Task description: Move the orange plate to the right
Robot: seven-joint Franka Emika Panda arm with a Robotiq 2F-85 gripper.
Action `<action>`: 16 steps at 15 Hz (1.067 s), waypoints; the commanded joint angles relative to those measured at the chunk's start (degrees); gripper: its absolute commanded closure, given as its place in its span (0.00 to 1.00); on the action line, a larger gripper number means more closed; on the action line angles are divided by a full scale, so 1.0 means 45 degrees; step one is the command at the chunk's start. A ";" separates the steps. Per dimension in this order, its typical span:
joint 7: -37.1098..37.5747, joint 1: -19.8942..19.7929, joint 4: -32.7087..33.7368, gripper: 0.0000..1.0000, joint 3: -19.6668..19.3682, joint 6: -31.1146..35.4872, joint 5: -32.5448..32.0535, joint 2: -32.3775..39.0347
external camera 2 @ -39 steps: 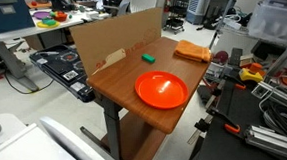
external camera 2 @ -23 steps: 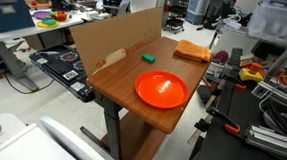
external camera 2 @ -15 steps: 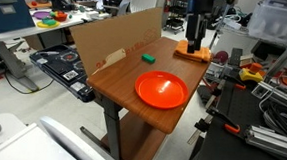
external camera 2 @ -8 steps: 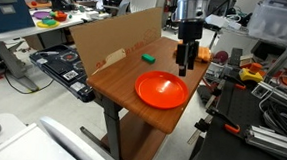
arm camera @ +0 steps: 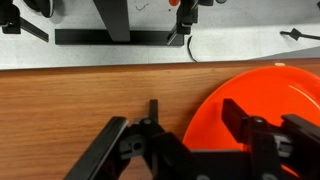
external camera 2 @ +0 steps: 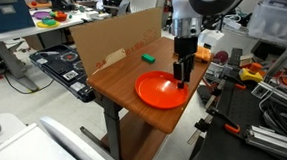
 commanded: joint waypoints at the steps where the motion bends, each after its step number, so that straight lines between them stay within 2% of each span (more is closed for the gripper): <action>1: 0.0162 0.0017 -0.0051 0.64 0.0071 0.0529 -0.0380 0.0086; 6: 0.0252 0.0040 -0.0137 0.99 0.0075 0.0807 -0.0732 0.0015; 10: 0.0148 -0.0023 0.0035 0.99 0.0153 0.0608 -0.0682 -0.0075; 16: -0.1163 -0.0831 -0.0512 0.99 0.0235 0.0822 -0.0011 -0.1497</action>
